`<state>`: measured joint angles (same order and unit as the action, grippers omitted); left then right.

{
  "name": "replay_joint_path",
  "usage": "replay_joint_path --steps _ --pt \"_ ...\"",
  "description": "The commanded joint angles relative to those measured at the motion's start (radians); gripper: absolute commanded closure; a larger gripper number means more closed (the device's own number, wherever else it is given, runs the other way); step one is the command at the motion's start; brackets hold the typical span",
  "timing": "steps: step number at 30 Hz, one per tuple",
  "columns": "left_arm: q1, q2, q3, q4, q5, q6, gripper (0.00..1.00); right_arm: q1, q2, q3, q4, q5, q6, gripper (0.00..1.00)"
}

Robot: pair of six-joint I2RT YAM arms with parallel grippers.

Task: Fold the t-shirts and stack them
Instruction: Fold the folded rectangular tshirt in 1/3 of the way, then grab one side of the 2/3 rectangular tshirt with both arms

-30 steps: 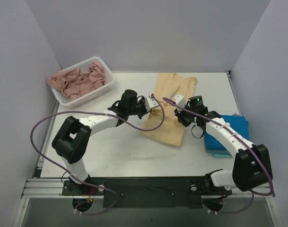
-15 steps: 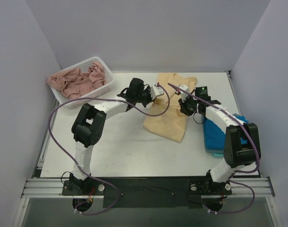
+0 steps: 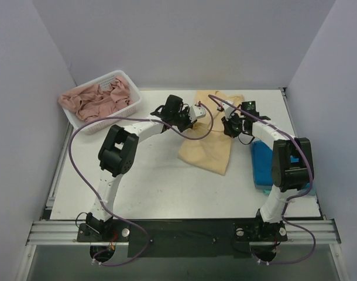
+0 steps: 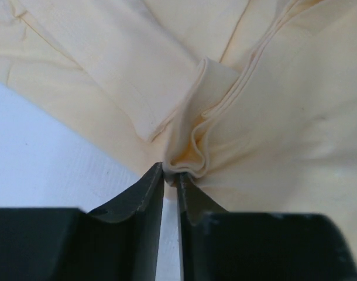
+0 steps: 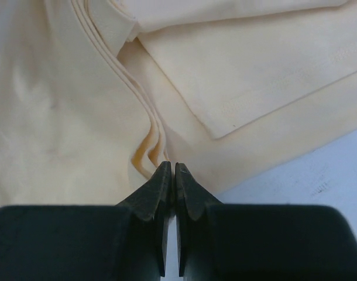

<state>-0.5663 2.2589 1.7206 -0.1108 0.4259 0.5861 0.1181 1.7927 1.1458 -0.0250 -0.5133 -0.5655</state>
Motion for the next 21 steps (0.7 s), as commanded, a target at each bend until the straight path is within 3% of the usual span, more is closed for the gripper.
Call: replay_joint_path --steps 1,3,8,10,11,13,14,16,17,21 --pt "0.017 -0.004 0.053 -0.036 -0.015 -0.003 0.53 -0.006 0.028 0.083 -0.012 0.076 0.010 0.84" --pt "0.034 -0.009 0.063 -0.030 -0.051 -0.031 0.34 -0.008 0.037 0.120 -0.018 0.125 0.019 0.70" --pt "0.089 -0.015 0.222 -0.102 -0.078 -0.086 0.26 -0.008 -0.062 0.175 -0.029 0.128 0.072 0.58" --pt "0.108 -0.044 0.250 -0.167 -0.038 -0.024 0.26 -0.003 -0.149 0.120 -0.026 0.047 0.058 0.56" --pt "0.117 -0.082 0.241 -0.229 0.046 0.015 0.26 0.002 -0.191 0.045 -0.021 -0.020 0.040 0.56" --pt "0.121 -0.183 0.141 -0.333 0.210 0.214 0.32 0.032 -0.312 -0.105 0.005 -0.089 -0.055 0.55" --pt "0.121 -0.252 0.026 -0.380 0.258 0.406 0.34 0.060 -0.390 -0.156 0.013 -0.099 -0.126 0.55" --pt "0.114 -0.345 -0.157 -0.457 0.373 0.653 0.34 0.109 -0.478 -0.297 0.008 -0.116 -0.230 0.54" --pt "0.105 -0.367 -0.252 -0.446 0.381 0.700 0.34 0.147 -0.496 -0.363 -0.024 -0.107 -0.264 0.53" --pt "0.068 -0.407 -0.387 -0.359 0.366 0.776 0.29 0.259 -0.521 -0.475 -0.098 0.018 -0.316 0.54"
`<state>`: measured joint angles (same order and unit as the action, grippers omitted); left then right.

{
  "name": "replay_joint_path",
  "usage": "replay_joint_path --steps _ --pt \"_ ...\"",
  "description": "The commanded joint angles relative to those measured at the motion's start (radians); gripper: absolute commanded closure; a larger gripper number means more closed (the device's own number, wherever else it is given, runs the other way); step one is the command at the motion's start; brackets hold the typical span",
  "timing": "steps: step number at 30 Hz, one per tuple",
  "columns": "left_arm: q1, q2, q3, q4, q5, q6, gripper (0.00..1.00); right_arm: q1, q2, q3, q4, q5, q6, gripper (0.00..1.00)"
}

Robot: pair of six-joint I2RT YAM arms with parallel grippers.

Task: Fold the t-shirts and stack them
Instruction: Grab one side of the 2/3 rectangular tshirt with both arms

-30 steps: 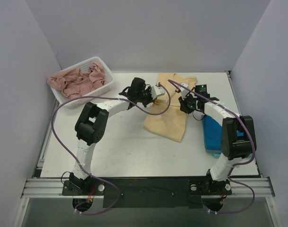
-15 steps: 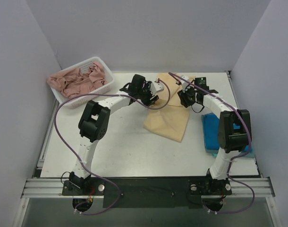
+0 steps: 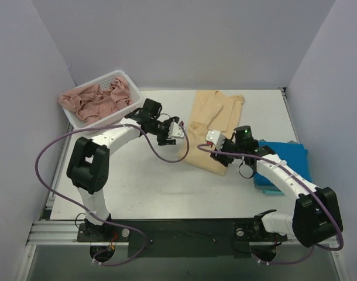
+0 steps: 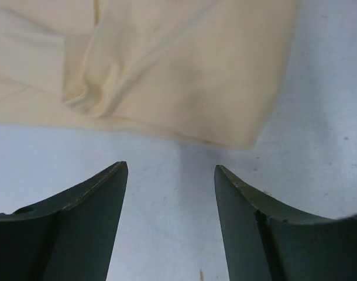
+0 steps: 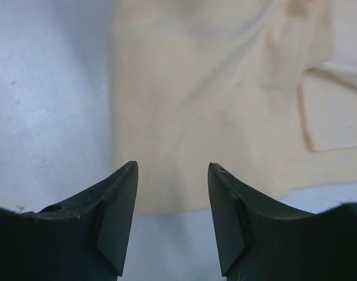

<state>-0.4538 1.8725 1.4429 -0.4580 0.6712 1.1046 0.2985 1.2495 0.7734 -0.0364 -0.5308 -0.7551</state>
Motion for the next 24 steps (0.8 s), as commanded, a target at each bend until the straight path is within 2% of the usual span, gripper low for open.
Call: replay_joint_path --steps 1,5,10,12,17,19,20,21,22,23,24 --pt "-0.057 -0.027 -0.133 0.017 0.099 0.259 0.27 0.096 0.021 -0.120 -0.080 0.075 -0.128 0.54" --pt "-0.098 -0.023 -0.222 0.191 0.041 0.245 0.24 0.120 0.030 -0.203 -0.023 0.123 -0.139 0.54" --pt "-0.132 -0.001 -0.254 0.162 0.015 0.294 0.25 0.185 0.074 -0.206 -0.071 0.166 -0.150 0.55" --pt "-0.144 0.005 -0.280 0.177 -0.016 0.310 0.28 0.201 0.103 -0.214 -0.059 0.209 -0.118 0.57" --pt "-0.192 0.022 -0.375 0.340 -0.211 0.299 0.39 0.212 0.133 -0.221 -0.039 0.314 -0.104 0.63" --pt "-0.201 0.020 -0.394 0.370 -0.238 0.299 0.51 0.214 0.133 -0.233 -0.030 0.339 -0.105 0.72" --pt "-0.204 0.022 -0.400 0.374 -0.254 0.296 0.63 0.214 0.128 -0.238 -0.031 0.348 -0.108 0.79" --pt "-0.209 0.019 -0.413 0.384 -0.263 0.297 0.70 0.220 0.130 -0.243 -0.027 0.348 -0.110 0.82" --pt "-0.217 0.019 -0.421 0.390 -0.281 0.299 0.90 0.223 0.133 -0.244 -0.023 0.356 -0.110 0.89" --pt "-0.220 0.016 -0.438 0.400 -0.292 0.301 1.00 0.226 0.136 -0.241 -0.031 0.356 -0.110 0.93" --pt "-0.223 0.008 -0.444 0.395 -0.303 0.308 1.00 0.226 0.142 -0.232 -0.036 0.354 -0.105 0.99"
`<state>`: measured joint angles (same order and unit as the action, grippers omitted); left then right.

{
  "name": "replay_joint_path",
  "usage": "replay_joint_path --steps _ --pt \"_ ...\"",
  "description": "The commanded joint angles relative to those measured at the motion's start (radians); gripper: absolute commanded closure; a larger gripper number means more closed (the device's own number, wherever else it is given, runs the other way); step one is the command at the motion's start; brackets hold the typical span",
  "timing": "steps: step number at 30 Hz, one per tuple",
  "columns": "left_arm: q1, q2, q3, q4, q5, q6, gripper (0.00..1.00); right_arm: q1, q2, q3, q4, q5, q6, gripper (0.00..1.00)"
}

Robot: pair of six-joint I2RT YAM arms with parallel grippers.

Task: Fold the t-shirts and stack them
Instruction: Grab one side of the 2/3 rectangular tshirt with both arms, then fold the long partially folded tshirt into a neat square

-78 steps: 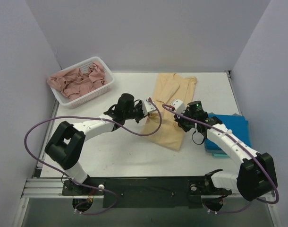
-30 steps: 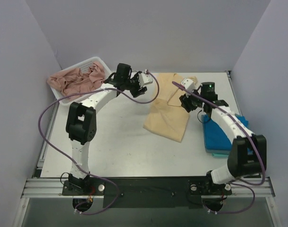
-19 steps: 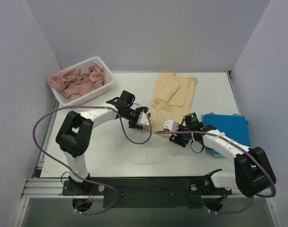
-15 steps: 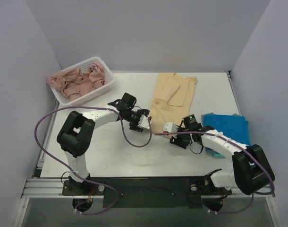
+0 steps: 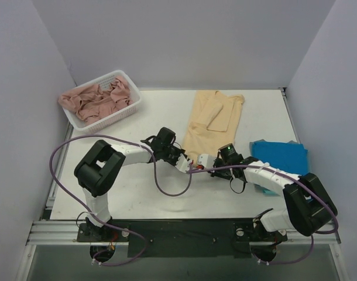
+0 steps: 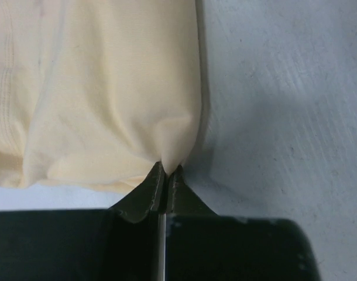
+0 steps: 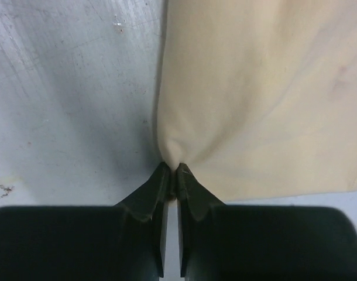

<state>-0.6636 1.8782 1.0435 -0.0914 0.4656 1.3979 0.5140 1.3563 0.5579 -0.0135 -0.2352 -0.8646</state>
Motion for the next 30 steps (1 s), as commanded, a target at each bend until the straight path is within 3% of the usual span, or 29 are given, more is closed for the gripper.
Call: replay_joint_path --steps 1,6,12,19,22,24,30 --pt "-0.014 -0.005 -0.045 -0.008 -0.102 0.019 1.00 0.017 0.038 -0.012 -0.080 0.057 0.004 1.00" --pt "-0.017 -0.117 -0.057 -0.186 -0.114 -0.030 1.00 0.064 -0.037 -0.013 -0.147 0.030 0.045 1.00" --pt "-0.050 -0.316 -0.099 -0.477 -0.018 -0.166 1.00 0.269 -0.235 -0.053 -0.289 0.051 0.191 1.00" --pt "-0.100 -0.611 -0.230 -0.750 0.059 -0.273 1.00 0.651 -0.408 -0.035 -0.449 0.077 0.473 1.00" --pt "-0.120 -0.792 -0.257 -0.930 0.137 -0.270 1.00 0.922 -0.427 0.011 -0.509 0.161 0.496 1.00" --pt "-0.126 -0.895 -0.266 -1.016 0.165 -0.283 1.00 0.995 -0.421 0.066 -0.534 0.171 0.515 1.00" --pt "-0.139 -1.084 -0.209 -1.217 0.203 -0.300 1.00 1.014 -0.336 0.238 -0.617 0.045 0.624 1.00"
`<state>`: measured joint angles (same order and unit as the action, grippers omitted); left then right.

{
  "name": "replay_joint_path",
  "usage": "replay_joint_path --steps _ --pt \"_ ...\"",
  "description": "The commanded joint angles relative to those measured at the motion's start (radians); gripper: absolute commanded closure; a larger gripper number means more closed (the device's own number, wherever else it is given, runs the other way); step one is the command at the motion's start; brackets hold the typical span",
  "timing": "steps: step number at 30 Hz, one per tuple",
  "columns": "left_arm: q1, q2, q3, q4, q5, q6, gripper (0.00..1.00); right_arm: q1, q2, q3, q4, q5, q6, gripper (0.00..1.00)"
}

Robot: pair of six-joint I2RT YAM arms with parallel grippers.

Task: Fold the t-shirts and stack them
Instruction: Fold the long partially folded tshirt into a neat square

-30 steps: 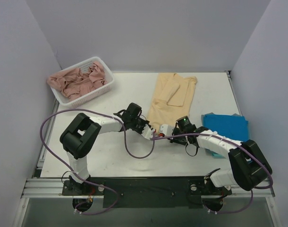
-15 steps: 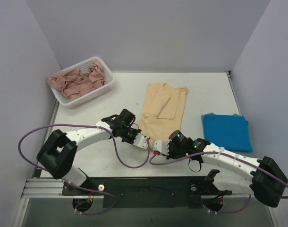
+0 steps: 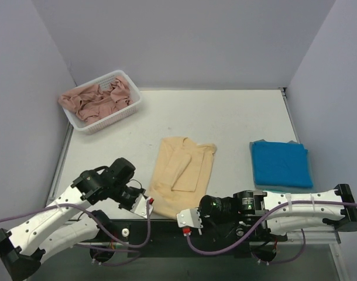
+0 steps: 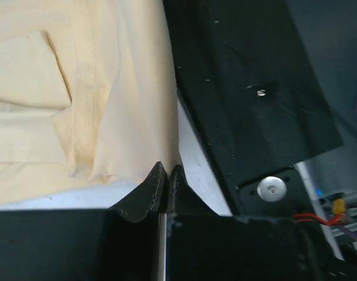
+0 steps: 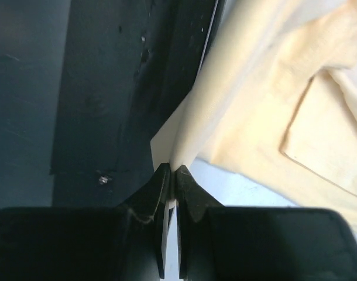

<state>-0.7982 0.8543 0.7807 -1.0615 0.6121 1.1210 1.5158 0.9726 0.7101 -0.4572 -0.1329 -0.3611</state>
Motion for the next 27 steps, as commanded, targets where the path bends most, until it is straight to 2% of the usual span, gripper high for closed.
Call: replay_joint_path --steps 1,3,4,6,7,11,15,18,22,27 --pt "-0.006 -0.067 0.064 -0.262 0.067 -0.029 1.00 0.014 0.055 0.101 -0.179 -0.074 0.134 1.00" --pt "-0.006 -0.066 0.118 -0.264 0.071 -0.088 1.00 0.012 0.046 0.106 -0.170 -0.083 0.145 1.00" --pt "-0.003 -0.061 0.127 -0.247 0.063 -0.166 1.00 0.003 0.038 0.106 -0.150 -0.059 0.151 1.00" --pt "0.001 -0.048 0.152 -0.183 0.029 -0.258 1.00 -0.066 0.011 0.109 -0.124 -0.080 0.160 1.00" --pt "0.002 -0.032 0.170 -0.140 0.015 -0.279 1.00 -0.153 -0.001 0.111 -0.115 -0.108 0.165 1.00" --pt "0.040 0.034 0.235 0.013 -0.038 -0.415 1.00 -0.366 -0.063 0.095 -0.025 -0.203 0.146 1.00" --pt "0.180 0.120 0.317 0.122 -0.046 -0.513 1.00 -0.578 -0.066 0.103 0.047 -0.307 0.114 1.00" --pt "0.307 0.228 0.377 0.169 -0.023 -0.550 1.00 -0.742 -0.011 0.109 0.087 -0.385 0.080 1.00" --pt "0.359 0.380 0.481 0.247 -0.017 -0.575 1.00 -0.906 0.093 0.150 0.146 -0.465 0.068 1.00" --pt "0.419 0.529 0.583 0.278 0.032 -0.576 1.00 -1.009 0.244 0.241 0.215 -0.510 0.073 1.00"
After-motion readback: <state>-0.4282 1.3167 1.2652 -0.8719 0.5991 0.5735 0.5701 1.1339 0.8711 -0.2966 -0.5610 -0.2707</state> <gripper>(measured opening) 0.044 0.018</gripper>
